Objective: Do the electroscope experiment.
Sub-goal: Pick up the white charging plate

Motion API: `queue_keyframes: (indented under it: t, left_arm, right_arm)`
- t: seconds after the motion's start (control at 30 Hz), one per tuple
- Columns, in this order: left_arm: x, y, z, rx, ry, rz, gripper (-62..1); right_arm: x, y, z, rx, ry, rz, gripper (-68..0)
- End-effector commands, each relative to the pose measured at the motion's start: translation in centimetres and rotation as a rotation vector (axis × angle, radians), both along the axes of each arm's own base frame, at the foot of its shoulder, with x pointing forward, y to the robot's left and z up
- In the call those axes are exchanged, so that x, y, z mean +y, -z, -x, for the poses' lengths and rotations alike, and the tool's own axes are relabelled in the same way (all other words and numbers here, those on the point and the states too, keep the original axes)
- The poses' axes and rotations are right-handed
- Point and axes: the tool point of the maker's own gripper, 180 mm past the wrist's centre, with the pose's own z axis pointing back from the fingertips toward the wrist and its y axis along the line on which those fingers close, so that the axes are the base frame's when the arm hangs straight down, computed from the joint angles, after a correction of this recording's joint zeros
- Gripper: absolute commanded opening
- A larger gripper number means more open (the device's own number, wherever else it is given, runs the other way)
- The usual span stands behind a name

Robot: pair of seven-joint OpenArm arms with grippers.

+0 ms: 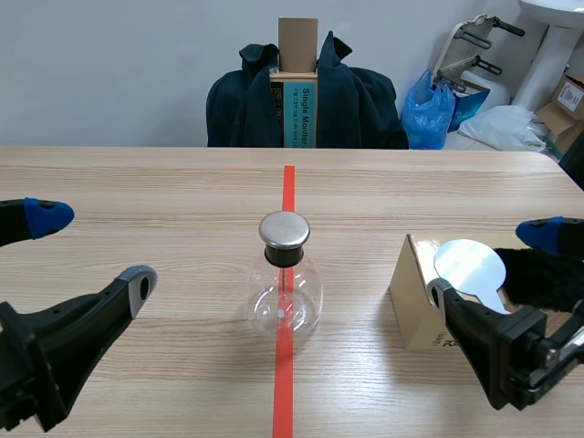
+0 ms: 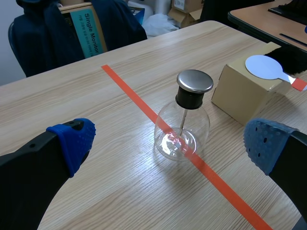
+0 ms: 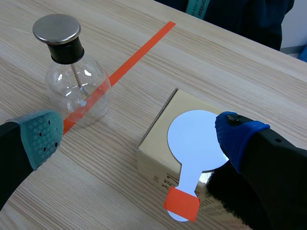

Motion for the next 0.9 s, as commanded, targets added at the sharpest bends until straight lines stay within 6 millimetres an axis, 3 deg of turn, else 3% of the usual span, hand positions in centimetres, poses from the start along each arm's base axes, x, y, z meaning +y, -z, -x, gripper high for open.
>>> queue_keyframes:
  t: [0.0,0.87]
  left_arm:
    - [-0.46,-0.58,0.07,-0.014,0.014,0.016,1.4]
    - [-0.55,-0.14,0.22,-0.023,0.029,-0.034,1.4]
  right_arm:
    - [-0.11,-0.71,-0.27,-0.02,-0.004,0.002,0.4]
    - [-0.14,-1.01,-0.39,-0.046,-0.006,0.014,0.4]
